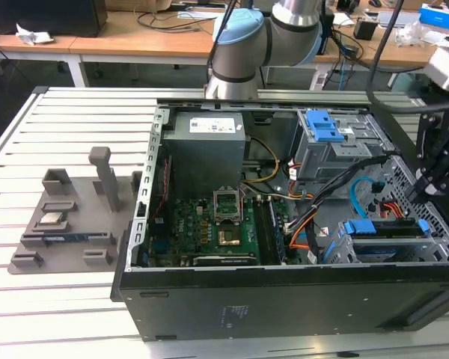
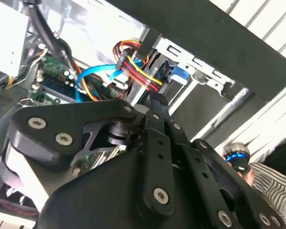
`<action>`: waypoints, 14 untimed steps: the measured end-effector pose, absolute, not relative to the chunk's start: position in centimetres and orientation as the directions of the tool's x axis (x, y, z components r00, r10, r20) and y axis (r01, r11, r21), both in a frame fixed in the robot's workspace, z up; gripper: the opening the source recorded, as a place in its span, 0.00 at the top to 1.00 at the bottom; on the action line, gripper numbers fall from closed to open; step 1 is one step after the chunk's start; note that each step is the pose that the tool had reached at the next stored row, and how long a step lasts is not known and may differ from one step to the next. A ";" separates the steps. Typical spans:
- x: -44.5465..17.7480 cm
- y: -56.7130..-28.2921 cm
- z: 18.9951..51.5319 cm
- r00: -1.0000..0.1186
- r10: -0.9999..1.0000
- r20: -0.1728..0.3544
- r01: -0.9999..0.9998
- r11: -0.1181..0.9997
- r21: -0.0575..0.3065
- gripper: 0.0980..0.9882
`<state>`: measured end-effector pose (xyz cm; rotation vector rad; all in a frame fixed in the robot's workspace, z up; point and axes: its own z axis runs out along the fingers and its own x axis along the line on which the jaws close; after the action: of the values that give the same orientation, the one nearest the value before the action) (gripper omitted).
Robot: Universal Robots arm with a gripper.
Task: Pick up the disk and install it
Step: 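Insert the first disk wire, then insert the second disk wire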
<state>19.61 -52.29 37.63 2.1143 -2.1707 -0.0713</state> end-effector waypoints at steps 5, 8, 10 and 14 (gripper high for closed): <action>19.6 -52.3 38.6 -0.024 -0.999 0.046 -0.993 0.029 0.111 0.99; 19.6 -52.3 38.7 -0.024 -0.999 0.046 -0.993 0.029 0.111 0.99; 19.6 -52.3 38.7 -0.024 -0.999 0.046 -0.993 0.029 0.111 0.99; 19.6 -52.3 38.7 -0.024 -0.999 0.046 -0.993 0.029 0.111 0.85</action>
<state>19.61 -52.26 38.68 2.1143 -2.1706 -0.0711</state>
